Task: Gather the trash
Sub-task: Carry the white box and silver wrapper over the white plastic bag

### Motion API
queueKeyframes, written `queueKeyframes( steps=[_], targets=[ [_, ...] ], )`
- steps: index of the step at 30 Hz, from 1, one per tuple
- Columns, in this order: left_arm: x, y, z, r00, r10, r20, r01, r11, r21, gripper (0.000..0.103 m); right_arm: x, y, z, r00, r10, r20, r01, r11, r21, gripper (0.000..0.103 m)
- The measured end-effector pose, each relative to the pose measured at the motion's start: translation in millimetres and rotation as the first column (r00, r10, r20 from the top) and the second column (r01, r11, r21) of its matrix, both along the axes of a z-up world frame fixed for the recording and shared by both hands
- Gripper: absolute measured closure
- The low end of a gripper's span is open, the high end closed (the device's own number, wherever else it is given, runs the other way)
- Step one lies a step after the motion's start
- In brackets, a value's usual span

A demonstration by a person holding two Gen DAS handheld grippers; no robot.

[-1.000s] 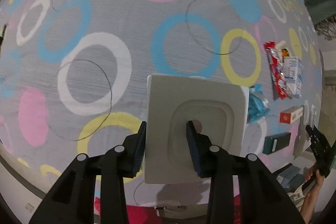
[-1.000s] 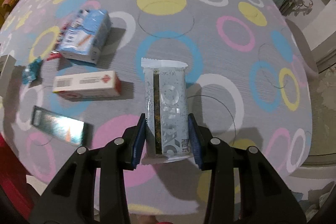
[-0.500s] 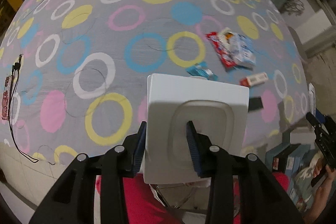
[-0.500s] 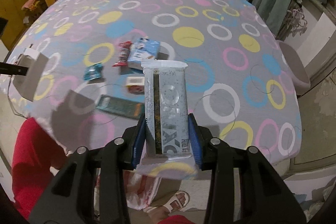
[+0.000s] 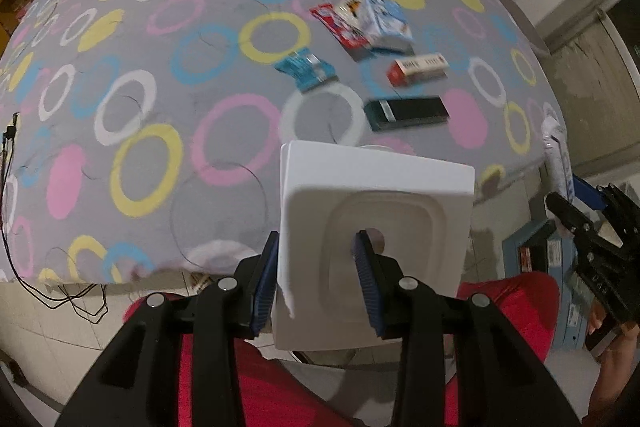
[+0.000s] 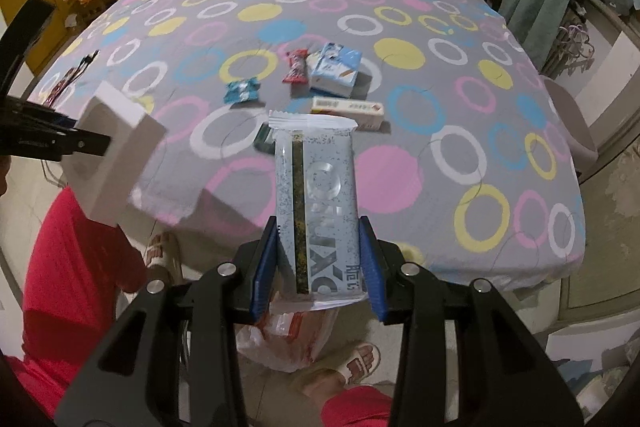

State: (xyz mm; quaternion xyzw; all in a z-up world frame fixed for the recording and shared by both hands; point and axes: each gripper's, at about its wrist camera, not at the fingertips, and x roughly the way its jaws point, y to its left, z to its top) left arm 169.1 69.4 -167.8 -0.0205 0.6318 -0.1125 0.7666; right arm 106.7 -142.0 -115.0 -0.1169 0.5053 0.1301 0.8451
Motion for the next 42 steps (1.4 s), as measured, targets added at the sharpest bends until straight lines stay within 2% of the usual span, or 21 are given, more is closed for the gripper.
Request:
queueKeyframes(
  steps=[11, 23, 33, 42],
  targets=[
    [-49.3, -40.1, -31.8, 0.998, -0.058, -0.019, 0.058, 0.998, 0.022, 0.066, -53.6, 5.2, -28.9, 1.000, -0.001, -0.010, 0.001, 1.000, -0.013, 0.065],
    [-99.2, -69.5, -81.0, 0.996, -0.064, -0.059, 0.067, 0.996, 0.050, 0.066, -98.7, -0.8, -76.9, 0.997, -0.015, -0.081, 0.014, 1.000, -0.019, 0.065],
    [-122.2, -84.5, -119.9, 0.996, -0.064, -0.059, 0.071, 0.990, 0.120, 0.066, -110.2, 5.8, -109.7, 0.995, -0.005, -0.104, 0.000, 0.999, -0.045, 0.065],
    [-122.0, -95.2, -161.2, 0.994, -0.075, -0.078, 0.086, 0.986, 0.142, 0.066, -100.3, -0.1, -149.3, 0.986, -0.062, -0.152, 0.057, 0.998, -0.036, 0.065]
  ],
)
